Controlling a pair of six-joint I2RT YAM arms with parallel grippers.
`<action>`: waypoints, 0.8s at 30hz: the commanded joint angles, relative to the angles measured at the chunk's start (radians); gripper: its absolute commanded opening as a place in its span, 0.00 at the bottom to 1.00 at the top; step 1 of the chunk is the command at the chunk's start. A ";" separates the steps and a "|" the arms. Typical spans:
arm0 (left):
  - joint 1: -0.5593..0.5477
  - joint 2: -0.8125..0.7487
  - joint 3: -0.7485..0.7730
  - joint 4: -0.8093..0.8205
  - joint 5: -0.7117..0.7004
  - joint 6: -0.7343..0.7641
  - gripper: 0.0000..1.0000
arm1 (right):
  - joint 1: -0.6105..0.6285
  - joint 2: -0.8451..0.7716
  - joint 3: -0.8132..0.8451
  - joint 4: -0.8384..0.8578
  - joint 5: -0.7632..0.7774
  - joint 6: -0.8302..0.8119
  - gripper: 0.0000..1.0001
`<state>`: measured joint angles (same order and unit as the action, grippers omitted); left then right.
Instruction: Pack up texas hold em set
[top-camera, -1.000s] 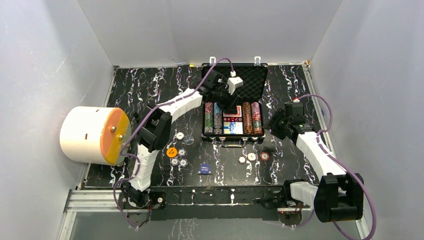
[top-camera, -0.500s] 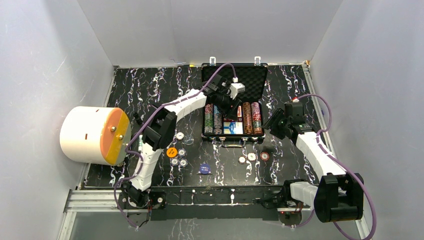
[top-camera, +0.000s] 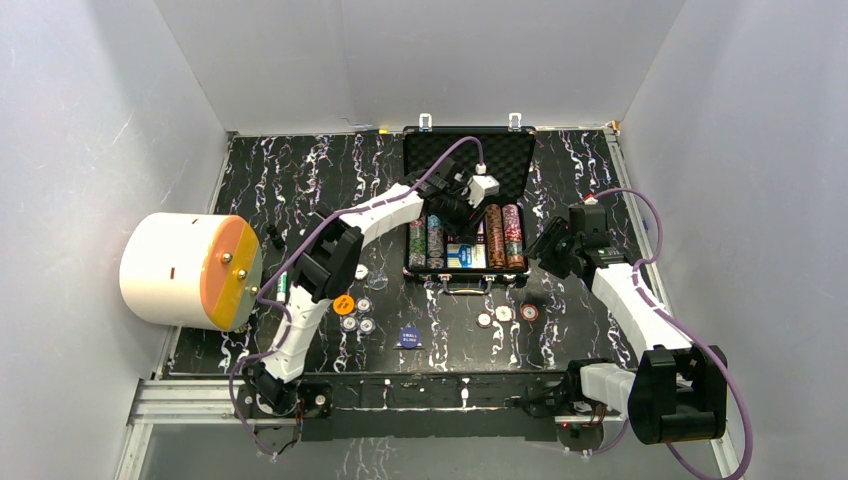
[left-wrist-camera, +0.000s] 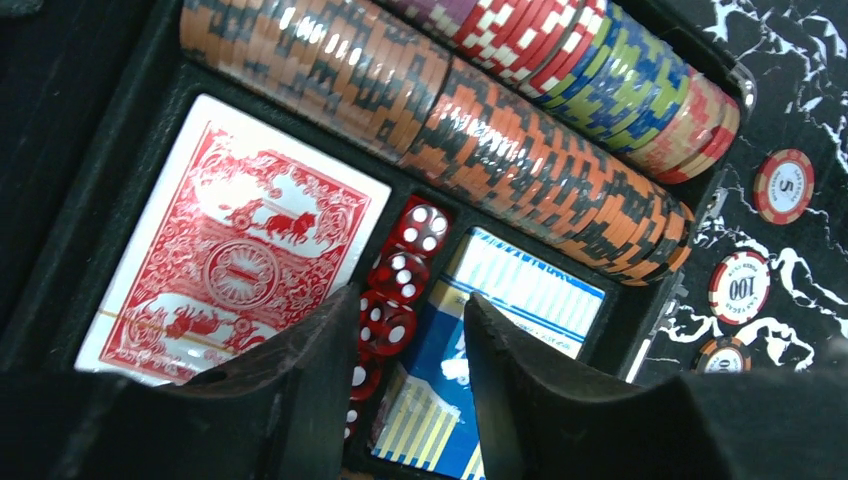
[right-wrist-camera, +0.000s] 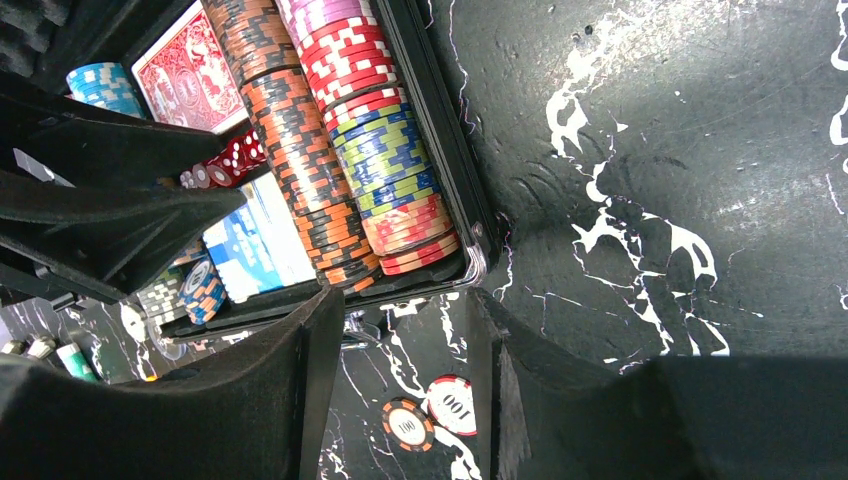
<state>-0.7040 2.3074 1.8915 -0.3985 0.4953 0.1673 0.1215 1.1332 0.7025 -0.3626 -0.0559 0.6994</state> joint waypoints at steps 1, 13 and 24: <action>-0.001 -0.014 0.005 -0.015 -0.018 0.024 0.39 | -0.004 -0.003 -0.005 0.043 -0.006 -0.017 0.56; 0.000 0.018 0.042 -0.078 -0.009 0.031 0.46 | -0.003 -0.002 -0.009 0.055 -0.016 -0.019 0.56; 0.000 0.058 0.134 -0.101 -0.051 0.001 0.60 | -0.004 0.001 -0.009 0.070 -0.043 -0.019 0.56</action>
<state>-0.7063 2.3436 1.9717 -0.4858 0.4904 0.1707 0.1215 1.1343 0.6907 -0.3386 -0.0795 0.6952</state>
